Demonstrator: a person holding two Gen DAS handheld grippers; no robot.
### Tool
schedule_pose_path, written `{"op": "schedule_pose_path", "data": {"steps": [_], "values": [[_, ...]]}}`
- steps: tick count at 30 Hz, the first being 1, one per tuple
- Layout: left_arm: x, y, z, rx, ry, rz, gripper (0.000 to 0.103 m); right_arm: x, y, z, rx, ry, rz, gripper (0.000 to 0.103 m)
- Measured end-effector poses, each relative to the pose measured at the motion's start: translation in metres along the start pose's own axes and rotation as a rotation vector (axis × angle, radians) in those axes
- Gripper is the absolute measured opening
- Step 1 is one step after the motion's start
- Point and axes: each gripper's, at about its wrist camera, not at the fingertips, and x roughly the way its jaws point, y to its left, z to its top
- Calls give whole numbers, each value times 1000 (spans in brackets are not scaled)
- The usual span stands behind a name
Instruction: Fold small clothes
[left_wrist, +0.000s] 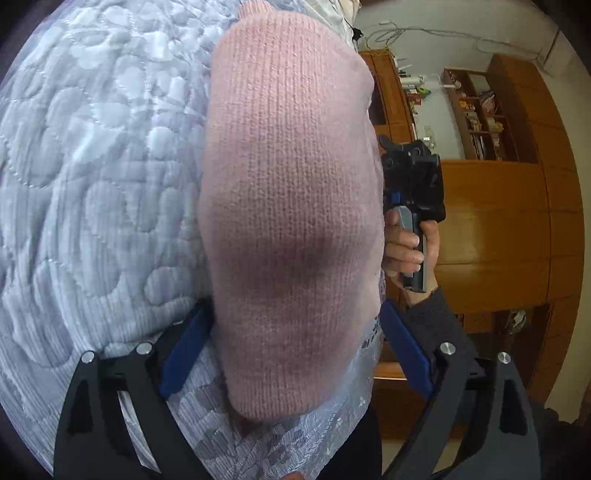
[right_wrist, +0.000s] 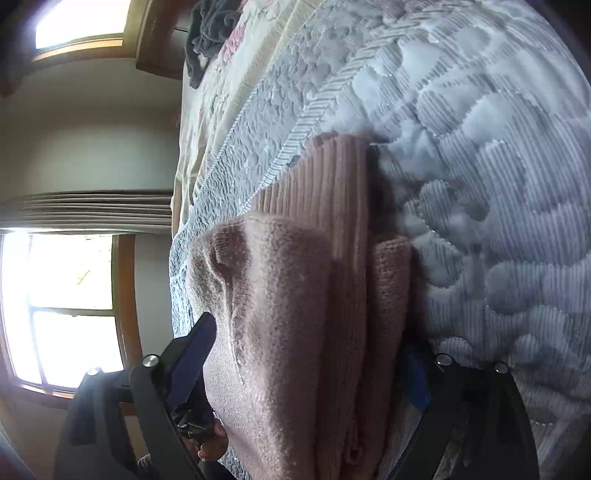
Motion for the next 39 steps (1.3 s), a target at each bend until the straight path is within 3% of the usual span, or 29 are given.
{"op": "schedule_pose_path", "data": {"steps": [5, 7, 8, 9, 11, 12, 13, 19, 31, 39], "values": [[19, -10, 2, -11, 3, 62, 92, 8, 7, 5, -2, 1, 6, 89], [22, -16, 1, -8, 3, 113, 90, 10, 7, 5, -1, -4, -2, 83], [24, -20, 2, 1, 4, 142, 88, 9, 6, 4, 0, -4, -6, 74], [26, -24, 3, 6, 10, 188, 78, 4, -1, 1, 8, -6, -4, 62], [25, -25, 3, -19, 8, 222, 64, 1, -7, 1, 16, -20, 9, 51], [24, -24, 5, -43, 11, 222, 53, 1, -6, 0, 12, -28, 8, 49], [22, -24, 6, -57, 12, 220, 47, 1, -4, -1, 5, -37, 7, 48], [16, -49, 7, -16, 9, 267, 34, -5, 11, -6, -7, -78, 6, 44], [-47, -93, -22, 57, -36, 312, 30, 0, 77, -37, -63, -72, 53, 43], [-117, -92, -88, 35, -80, 360, 30, 62, 123, -103, -75, 15, 118, 43]]}}
